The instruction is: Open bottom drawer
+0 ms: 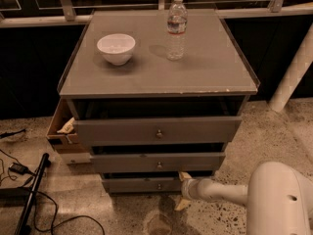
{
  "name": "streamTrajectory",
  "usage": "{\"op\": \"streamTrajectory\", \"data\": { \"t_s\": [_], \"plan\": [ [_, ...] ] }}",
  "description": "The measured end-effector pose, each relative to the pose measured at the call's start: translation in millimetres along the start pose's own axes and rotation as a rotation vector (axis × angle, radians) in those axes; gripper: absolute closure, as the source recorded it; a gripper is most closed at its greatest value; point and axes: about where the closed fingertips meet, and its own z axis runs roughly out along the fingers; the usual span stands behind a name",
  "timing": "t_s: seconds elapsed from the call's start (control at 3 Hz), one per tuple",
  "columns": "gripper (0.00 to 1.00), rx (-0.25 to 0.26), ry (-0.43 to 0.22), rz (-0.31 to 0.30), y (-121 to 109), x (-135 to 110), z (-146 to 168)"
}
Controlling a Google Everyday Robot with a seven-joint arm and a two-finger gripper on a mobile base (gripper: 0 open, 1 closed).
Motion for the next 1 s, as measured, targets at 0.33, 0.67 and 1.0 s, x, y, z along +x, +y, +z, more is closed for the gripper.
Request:
{"op": "streamTrajectory", "data": {
  "t_s": [0.33,0.67,1.0],
  "plan": [
    [0.0,-0.002,-0.004,0.01,-15,2,14],
    [0.0,-0.025,0.019,0.029,-26,8,30],
    [0.0,-0.056,0.058,0.058,-30,15,43]
  ]
}}
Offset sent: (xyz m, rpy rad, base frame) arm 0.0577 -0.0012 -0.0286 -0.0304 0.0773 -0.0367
